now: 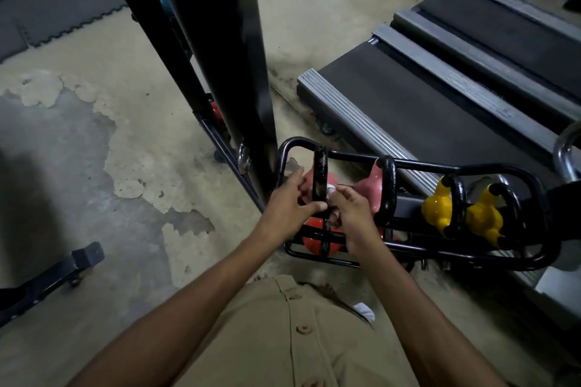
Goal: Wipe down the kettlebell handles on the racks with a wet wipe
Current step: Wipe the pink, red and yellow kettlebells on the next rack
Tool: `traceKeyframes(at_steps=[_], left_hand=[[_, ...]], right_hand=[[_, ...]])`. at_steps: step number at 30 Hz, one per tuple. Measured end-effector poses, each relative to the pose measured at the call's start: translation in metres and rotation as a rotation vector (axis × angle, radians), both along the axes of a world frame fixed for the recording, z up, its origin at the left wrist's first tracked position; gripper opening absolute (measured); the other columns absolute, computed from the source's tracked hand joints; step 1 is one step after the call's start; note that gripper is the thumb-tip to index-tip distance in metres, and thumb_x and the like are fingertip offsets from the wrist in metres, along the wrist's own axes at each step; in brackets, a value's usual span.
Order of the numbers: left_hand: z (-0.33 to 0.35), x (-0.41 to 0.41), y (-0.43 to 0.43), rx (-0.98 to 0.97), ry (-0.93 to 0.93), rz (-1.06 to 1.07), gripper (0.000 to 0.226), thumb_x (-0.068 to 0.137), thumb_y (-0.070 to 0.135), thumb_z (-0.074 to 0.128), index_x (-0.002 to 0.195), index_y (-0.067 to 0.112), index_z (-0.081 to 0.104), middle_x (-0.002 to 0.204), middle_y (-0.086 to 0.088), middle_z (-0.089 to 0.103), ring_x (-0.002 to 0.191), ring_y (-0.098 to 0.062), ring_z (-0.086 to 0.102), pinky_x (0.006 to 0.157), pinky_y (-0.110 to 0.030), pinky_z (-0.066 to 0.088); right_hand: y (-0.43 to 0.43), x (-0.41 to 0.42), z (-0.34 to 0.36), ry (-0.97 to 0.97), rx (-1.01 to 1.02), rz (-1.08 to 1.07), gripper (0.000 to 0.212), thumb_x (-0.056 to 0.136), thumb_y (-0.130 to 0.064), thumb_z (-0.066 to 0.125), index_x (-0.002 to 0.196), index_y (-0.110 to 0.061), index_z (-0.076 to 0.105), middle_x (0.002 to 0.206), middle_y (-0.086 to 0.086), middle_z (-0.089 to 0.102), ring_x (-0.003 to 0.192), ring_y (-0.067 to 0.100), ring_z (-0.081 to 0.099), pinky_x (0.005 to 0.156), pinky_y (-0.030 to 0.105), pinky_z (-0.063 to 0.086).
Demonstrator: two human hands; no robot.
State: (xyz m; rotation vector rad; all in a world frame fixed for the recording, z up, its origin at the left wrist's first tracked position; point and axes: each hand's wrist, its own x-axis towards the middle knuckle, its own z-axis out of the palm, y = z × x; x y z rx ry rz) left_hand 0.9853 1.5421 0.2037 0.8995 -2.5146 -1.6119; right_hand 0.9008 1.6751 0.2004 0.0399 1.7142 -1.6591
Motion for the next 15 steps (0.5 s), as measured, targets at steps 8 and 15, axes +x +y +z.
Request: traceKeyframes(at_steps=[8, 15], left_hand=[[-0.002, 0.003, 0.012, -0.054, 0.022, 0.073, 0.086, 0.079, 0.029, 0.088, 0.152, 0.026, 0.044, 0.124, 0.015, 0.066, 0.117, 0.001, 0.058, 0.082, 0.008, 0.031], [-0.005, 0.004, 0.012, -0.097, 0.056, 0.055, 0.083, 0.082, 0.025, 0.084, 0.152, 0.026, 0.042, 0.123, 0.009, 0.069, 0.107, -0.005, 0.065, 0.093, -0.015, 0.050]], right_hand=[[0.005, -0.002, 0.006, 0.221, 0.098, 0.013, 0.027, 0.107, -0.023, 0.055, 0.094, -0.005, 0.070, 0.087, 0.012, 0.068, 0.083, 0.024, 0.062, 0.072, 0.037, 0.049], [-0.005, 0.007, 0.016, 0.204, 0.013, -0.035, 0.017, 0.107, -0.010, 0.053, 0.109, -0.011, 0.070, 0.098, 0.000, 0.077, 0.090, 0.004, 0.073, 0.080, 0.019, 0.057]])
